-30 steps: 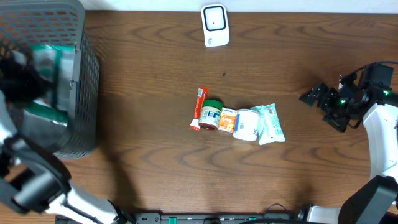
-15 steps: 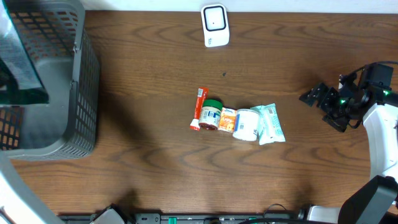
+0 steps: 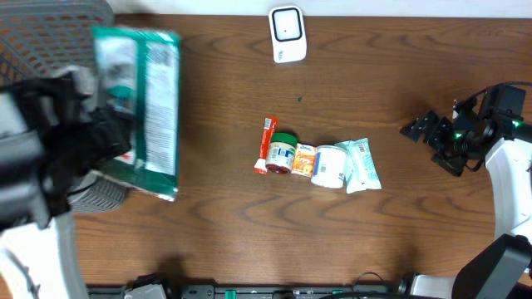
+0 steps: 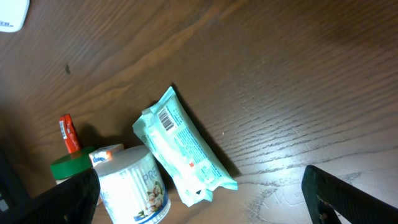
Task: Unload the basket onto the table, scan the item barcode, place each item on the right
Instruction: 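Lift the green package out and lay it left of the red tube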
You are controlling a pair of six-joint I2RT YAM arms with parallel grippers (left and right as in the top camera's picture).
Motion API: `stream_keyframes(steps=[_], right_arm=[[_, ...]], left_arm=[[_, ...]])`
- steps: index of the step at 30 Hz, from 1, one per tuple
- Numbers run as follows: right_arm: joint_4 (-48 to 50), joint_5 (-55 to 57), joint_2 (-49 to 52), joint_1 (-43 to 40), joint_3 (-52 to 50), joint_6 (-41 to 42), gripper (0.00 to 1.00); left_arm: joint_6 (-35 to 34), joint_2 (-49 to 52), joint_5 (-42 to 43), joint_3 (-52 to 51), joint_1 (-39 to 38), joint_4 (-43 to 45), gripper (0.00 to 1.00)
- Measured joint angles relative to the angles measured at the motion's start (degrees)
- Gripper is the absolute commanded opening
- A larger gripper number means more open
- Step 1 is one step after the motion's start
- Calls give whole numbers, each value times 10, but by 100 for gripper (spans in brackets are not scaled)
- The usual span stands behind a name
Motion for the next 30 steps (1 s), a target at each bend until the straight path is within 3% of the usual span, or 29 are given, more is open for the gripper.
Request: stream_keyframes(steps=[13, 20, 30], right_arm=[[0, 0, 0, 0, 0, 0, 99], [0, 0, 0, 0, 0, 0, 99], [0, 0, 0, 0, 0, 0, 99]], left_arm=[[-76, 54, -114, -251, -219, 182, 7], [-123, 94, -188, -296, -287, 241, 7], [-150, 194, -213, -302, -326, 257, 7]])
